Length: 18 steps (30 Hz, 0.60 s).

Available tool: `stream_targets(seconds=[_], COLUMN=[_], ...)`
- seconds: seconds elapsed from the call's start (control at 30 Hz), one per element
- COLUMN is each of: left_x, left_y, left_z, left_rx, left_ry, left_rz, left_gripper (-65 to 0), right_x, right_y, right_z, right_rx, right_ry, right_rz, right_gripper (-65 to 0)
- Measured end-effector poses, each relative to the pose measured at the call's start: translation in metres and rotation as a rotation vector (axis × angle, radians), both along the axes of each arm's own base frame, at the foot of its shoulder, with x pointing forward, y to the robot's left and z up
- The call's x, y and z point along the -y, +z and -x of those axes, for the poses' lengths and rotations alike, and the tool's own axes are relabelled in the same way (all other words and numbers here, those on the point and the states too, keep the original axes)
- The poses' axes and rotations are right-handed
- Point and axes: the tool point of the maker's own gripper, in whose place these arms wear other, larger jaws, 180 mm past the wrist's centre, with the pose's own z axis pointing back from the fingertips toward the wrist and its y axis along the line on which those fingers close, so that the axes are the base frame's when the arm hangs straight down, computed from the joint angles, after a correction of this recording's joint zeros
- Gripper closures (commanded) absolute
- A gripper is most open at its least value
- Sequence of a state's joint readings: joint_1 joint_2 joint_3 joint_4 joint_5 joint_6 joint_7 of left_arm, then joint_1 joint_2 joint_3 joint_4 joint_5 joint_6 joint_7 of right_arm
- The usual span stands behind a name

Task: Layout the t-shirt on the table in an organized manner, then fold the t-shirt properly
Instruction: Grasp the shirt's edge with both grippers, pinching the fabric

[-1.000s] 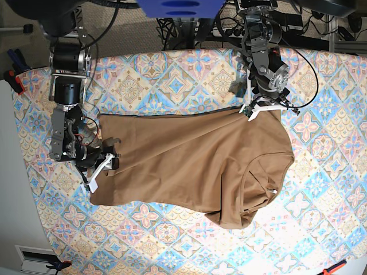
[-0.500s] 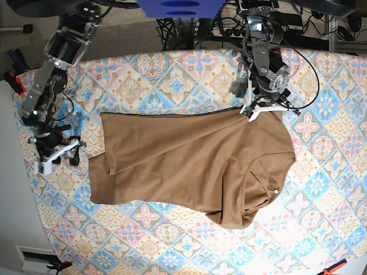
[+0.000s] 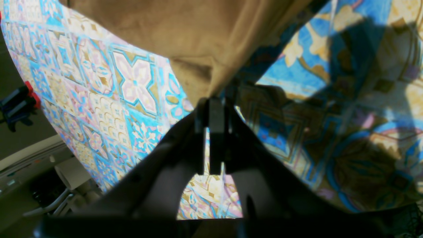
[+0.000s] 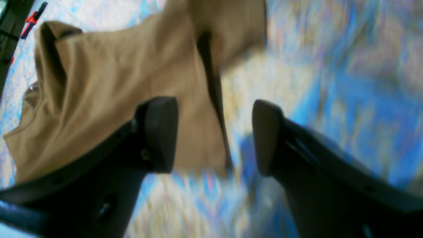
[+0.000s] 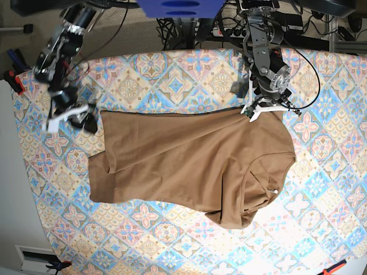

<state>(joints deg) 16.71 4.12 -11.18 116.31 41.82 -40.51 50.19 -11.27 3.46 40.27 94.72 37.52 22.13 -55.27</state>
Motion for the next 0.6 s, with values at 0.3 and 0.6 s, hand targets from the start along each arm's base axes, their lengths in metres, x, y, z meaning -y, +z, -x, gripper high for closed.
stream_targets(seconds=[0.3, 0.6], left_x=[0.000, 0.000], left_y=[0.000, 0.000], left_z=[0.000, 0.000], left_rx=[0.000, 0.001], left_ry=[0.000, 0.000], left_rz=[-0.001, 0.000], left_gripper=[0.0, 0.0], right_x=[-0.015, -0.014], right_y=[-0.028, -0.050], right_z=[0.016, 0.021], right_rx=[-0.064, -0.078], right_ry=[-0.026, -0.069], right_rz=[-0.084, -0.165], right_gripper=[-34.6, -34.6])
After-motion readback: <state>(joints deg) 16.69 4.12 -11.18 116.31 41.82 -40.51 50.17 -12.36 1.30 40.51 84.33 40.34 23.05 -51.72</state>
